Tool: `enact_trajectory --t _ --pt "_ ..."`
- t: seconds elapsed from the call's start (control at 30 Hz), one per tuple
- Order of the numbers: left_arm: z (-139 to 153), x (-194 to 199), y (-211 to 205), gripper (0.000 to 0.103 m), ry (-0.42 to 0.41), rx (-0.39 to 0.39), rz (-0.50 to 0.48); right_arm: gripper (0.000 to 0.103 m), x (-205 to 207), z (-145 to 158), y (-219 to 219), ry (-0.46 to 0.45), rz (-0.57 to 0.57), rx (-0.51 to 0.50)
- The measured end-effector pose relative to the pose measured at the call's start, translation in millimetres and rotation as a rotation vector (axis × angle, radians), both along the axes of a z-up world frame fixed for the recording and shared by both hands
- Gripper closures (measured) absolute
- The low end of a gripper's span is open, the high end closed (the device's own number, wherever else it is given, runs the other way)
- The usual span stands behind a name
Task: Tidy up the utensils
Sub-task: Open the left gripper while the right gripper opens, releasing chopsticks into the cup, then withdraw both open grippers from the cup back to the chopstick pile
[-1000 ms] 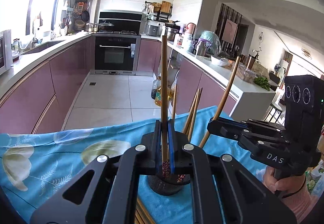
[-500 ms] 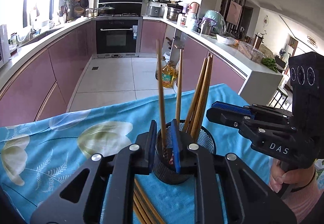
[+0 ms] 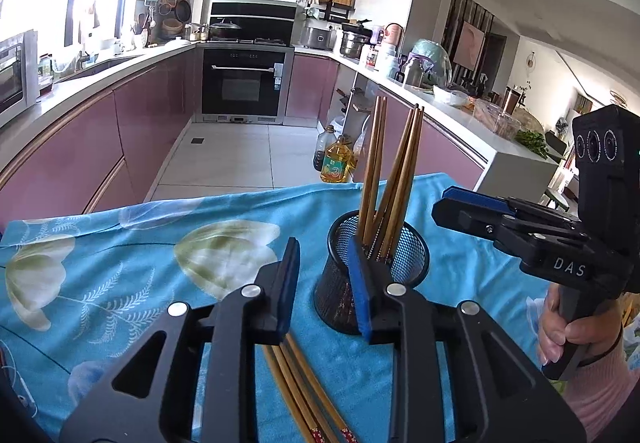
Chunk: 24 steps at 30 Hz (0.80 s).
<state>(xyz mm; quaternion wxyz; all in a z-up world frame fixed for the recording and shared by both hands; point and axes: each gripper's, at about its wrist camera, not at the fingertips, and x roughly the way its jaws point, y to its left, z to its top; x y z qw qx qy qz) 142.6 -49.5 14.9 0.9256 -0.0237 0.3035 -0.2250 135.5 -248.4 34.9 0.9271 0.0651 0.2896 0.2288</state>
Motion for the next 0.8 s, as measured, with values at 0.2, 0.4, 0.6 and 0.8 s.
enact_trajectory --t 0.2,0.4,0.6,0.8 --pt "-9 -21 20 0.073 0.005 -0.004 0.034 0.064 -22 -10 20 0.011 0.076 -0.024" --pt "-32 -39 35 0.071 0.058 0.006 0.057 0.061 -31 -43 47 0.095 0.148 -0.064" --pt "-69 -53 44 0.069 0.147 0.03 0.059 0.06 -35 -78 65 0.198 0.178 -0.074" --pt "-95 -61 46 0.069 0.211 0.028 0.065 0.06 -40 -95 71 0.245 0.177 -0.084"
